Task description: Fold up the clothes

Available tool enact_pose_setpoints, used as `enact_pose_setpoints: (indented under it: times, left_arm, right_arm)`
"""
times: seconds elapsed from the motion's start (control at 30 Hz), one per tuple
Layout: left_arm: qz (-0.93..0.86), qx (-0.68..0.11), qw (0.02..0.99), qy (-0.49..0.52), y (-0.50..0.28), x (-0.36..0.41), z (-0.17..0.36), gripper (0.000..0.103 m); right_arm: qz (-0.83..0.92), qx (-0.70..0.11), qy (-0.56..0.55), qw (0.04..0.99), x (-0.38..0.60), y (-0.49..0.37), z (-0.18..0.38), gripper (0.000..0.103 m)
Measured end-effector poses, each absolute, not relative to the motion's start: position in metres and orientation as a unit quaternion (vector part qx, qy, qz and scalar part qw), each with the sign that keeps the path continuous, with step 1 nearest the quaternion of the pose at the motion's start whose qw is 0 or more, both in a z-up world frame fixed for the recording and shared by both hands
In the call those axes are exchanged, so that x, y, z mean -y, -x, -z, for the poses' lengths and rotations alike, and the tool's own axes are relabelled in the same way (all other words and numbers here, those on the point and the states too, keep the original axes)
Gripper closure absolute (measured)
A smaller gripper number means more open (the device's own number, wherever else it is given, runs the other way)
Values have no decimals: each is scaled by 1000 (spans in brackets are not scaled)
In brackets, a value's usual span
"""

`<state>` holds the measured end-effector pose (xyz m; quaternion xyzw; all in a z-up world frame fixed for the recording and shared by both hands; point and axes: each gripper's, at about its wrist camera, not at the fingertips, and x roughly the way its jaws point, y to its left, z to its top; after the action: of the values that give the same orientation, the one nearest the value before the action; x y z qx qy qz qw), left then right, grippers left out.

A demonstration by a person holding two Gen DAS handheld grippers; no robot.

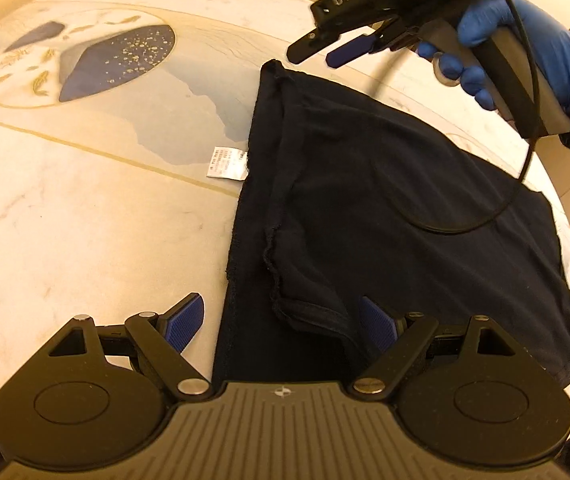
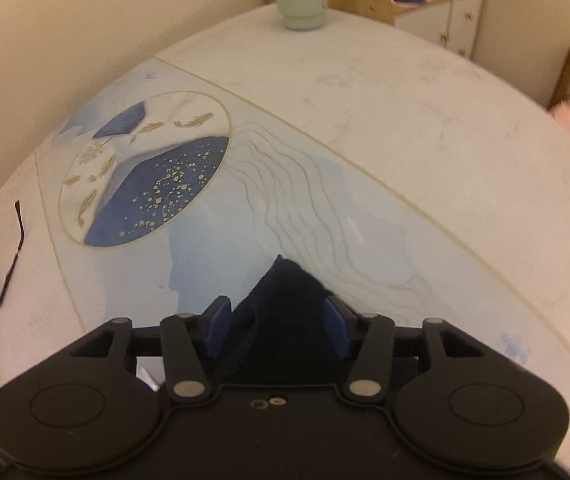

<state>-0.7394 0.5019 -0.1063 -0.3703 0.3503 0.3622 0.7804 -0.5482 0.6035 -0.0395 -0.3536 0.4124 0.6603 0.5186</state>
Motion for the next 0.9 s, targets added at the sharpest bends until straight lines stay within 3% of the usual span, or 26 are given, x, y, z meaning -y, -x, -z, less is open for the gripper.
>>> enact_pose_setpoints:
  times: [0.07,0.17,0.37,0.77,0.9]
  left_arm:
    - [-352,-348,786,371,739,-501,106,32]
    - [-339,-339,796,369,739,-500,104,34]
    - [-324,-331,811,358,741,-499,105,34]
    - [-305,-311,832,343,748,-497,103,35]
    - [-314,-316,828,341,748,-508,102,24]
  right_arm:
    - [-643,-429,365,519,-604,562,50,0]
    - [-623,-424,397,525,-599,585,65,0]
    - [-582,-386,438,565,-595,620,69,0]
    - [-566,-417,396,591,-586,599,64,0]
    - [-571,-442,359,591,-576,587,56,0]
